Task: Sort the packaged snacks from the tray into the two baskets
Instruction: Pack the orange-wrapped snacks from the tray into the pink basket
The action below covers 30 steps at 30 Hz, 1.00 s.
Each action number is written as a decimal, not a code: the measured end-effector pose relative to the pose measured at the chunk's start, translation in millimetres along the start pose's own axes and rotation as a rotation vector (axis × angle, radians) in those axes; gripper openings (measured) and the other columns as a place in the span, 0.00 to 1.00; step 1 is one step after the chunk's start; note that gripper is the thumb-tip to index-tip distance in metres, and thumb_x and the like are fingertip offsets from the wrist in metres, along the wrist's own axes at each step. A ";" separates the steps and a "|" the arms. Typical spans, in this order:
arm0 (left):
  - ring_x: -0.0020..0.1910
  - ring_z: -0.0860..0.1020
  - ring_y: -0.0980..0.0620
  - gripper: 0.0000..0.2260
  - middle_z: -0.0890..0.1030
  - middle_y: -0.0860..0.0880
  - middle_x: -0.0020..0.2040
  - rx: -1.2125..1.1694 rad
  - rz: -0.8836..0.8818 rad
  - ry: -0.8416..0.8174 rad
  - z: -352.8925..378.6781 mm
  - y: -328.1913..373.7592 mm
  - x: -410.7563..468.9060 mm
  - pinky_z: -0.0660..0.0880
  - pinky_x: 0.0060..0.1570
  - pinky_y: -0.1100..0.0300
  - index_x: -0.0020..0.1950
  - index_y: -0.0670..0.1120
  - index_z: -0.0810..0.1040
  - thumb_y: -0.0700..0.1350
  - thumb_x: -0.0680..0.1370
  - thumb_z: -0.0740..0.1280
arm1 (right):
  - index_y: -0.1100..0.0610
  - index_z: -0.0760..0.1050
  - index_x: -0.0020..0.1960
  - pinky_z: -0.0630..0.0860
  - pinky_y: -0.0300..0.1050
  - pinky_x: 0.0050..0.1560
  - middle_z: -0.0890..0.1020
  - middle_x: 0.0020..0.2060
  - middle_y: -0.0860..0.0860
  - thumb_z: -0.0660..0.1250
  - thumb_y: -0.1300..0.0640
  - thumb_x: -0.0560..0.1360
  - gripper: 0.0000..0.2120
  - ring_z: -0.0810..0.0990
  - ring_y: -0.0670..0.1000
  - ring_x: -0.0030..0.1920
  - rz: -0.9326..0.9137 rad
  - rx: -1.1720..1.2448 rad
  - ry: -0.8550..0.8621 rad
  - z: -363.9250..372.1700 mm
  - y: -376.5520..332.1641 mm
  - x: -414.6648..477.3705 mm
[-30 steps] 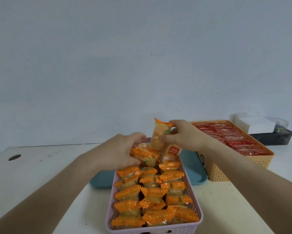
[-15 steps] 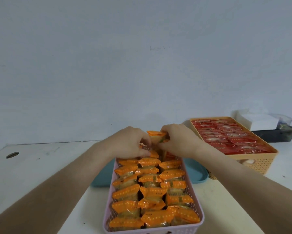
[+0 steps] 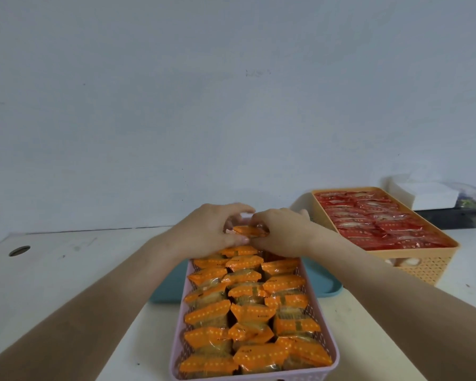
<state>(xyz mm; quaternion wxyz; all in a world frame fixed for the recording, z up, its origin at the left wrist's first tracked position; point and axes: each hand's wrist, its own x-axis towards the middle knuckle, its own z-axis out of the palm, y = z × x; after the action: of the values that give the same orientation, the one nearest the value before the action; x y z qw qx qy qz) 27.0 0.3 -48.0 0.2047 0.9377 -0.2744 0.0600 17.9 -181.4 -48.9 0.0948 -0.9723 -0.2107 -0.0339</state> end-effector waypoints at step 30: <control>0.48 0.79 0.60 0.12 0.82 0.59 0.49 -0.158 0.016 0.105 -19.8 -7.6 -32.7 0.76 0.50 0.62 0.57 0.56 0.79 0.55 0.81 0.57 | 0.50 0.70 0.66 0.68 0.44 0.58 0.76 0.55 0.41 0.54 0.53 0.81 0.15 0.74 0.42 0.54 -0.099 0.429 0.545 0.9 4.2 -45.2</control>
<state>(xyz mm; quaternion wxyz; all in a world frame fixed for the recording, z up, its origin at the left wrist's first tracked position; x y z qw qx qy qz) 3.6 30.4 -40.0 0.2917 0.9119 -0.2748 0.0891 -21.4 -203.3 -55.3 0.3482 -0.8740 -0.2268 -0.2518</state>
